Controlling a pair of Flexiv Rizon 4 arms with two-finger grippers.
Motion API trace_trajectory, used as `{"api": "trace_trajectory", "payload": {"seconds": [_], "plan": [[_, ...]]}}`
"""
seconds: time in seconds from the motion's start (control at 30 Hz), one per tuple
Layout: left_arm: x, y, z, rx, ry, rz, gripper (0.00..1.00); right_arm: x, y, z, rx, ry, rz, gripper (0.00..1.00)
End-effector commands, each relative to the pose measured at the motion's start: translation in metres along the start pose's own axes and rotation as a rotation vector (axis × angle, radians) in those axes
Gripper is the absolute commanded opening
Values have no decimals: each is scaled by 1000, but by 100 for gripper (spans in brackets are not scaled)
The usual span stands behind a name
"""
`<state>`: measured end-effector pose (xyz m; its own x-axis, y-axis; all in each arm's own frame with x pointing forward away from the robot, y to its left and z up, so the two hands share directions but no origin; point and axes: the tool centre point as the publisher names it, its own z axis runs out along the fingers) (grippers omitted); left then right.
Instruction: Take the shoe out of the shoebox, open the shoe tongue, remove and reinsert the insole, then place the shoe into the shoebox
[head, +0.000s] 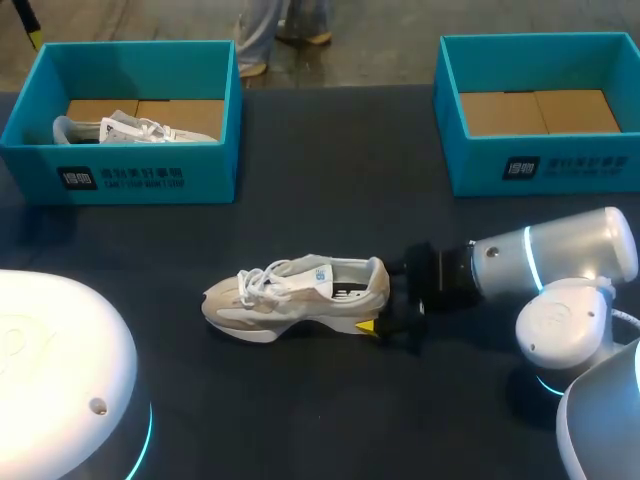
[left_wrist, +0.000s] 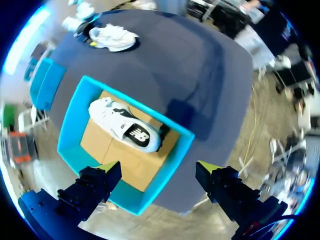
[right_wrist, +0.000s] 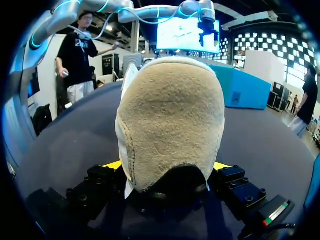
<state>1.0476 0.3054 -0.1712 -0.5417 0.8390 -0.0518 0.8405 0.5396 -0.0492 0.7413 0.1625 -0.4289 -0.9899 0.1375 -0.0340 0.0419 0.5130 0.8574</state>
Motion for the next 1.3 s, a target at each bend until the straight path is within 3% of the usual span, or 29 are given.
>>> {"api": "trace_trajectory", "payload": {"seconds": [0.03,0.07,0.1,0.17,0.2,0.37,0.4,0.5,0.8,0.9,1.3], "plan": [[3,-4,-3,15,5,-234,100,0,-1,4,0,-2,0,0],[3,-8,-2,-13,44,-330,100,0,-1,4,0,-2,0,0],[3,-10,-1,33,38,-357,100,0,-1,4,0,-2,0,0],[3,-19,0,6,65,-522,100,0,-1,4,0,-2,0,0],[5,-24,0,56,38,-549,100,0,-1,4,0,-2,0,0],[12,-49,5,15,106,-942,100,0,-1,4,0,-2,0,0],[17,-54,2,22,56,-1048,100,0,-1,4,0,-2,0,0],[23,-69,0,7,40,-1232,100,0,-1,4,0,-2,0,0],[14,-138,-6,-26,-79,-1517,100,0,-1,4,0,-2,0,0],[8,-162,-4,8,-116,-1573,100,0,-1,4,0,-2,0,0],[-5,-216,11,51,-82,-1680,100,0,-1,4,0,-2,0,0]]}}
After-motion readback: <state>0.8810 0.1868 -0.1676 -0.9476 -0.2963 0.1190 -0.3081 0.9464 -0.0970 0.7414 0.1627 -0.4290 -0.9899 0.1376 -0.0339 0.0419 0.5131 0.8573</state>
